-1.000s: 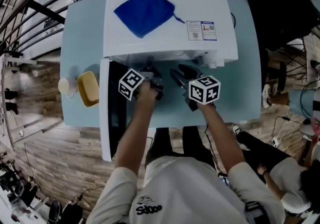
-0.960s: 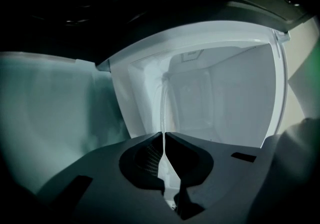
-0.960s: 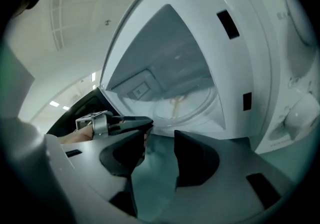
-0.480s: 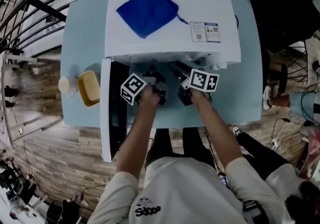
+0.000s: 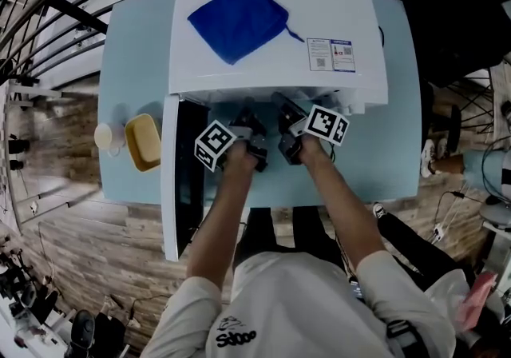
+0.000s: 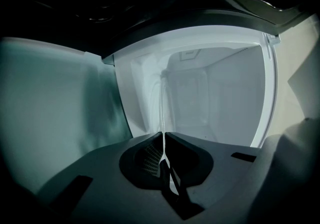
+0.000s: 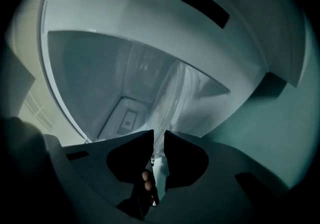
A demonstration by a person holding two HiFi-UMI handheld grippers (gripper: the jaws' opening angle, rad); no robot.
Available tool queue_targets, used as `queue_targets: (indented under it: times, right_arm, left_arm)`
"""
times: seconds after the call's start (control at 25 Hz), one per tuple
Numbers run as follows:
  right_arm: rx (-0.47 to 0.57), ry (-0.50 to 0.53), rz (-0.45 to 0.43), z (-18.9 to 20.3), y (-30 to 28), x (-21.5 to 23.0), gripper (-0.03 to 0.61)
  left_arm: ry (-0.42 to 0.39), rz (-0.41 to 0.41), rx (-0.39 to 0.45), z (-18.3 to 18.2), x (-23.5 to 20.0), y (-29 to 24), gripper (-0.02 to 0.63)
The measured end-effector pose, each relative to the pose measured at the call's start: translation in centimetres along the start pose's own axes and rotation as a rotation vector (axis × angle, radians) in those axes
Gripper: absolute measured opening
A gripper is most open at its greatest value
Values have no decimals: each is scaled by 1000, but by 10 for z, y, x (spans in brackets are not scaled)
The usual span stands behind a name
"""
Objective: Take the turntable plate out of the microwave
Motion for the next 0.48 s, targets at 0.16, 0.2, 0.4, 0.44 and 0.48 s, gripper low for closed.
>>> queue_targets:
  times: [0.16, 0.2, 0.4, 0.44, 0.48]
  right_arm:
    - [29, -67, -28, 0, 4, -1, 51]
    - [32, -64, -28, -1, 5, -1, 51]
    - [17, -55, -16, 7, 13, 3, 45]
    - [11, -39, -9, 10, 15, 5, 46]
    - [8, -40, -6, 13, 17, 7, 46]
  left_arm:
    - [-14, 15, -6, 2, 2, 2, 29]
    - [-18, 16, -8, 2, 3, 3, 29]
    - [-20, -1, -19, 8, -3, 13, 29]
    - [-22, -5, -21, 10, -6, 16, 29]
    - [-26, -7, -22, 11, -8, 18, 29]
Point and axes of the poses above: the fingertips, and each gripper's own axes: y backward along the fingers, x to its right, z out of its underside, the point moved 2 cm from there along y, backward along the fingers, and after that the axes turned 3 degrees about x, right-handed, at the moved point
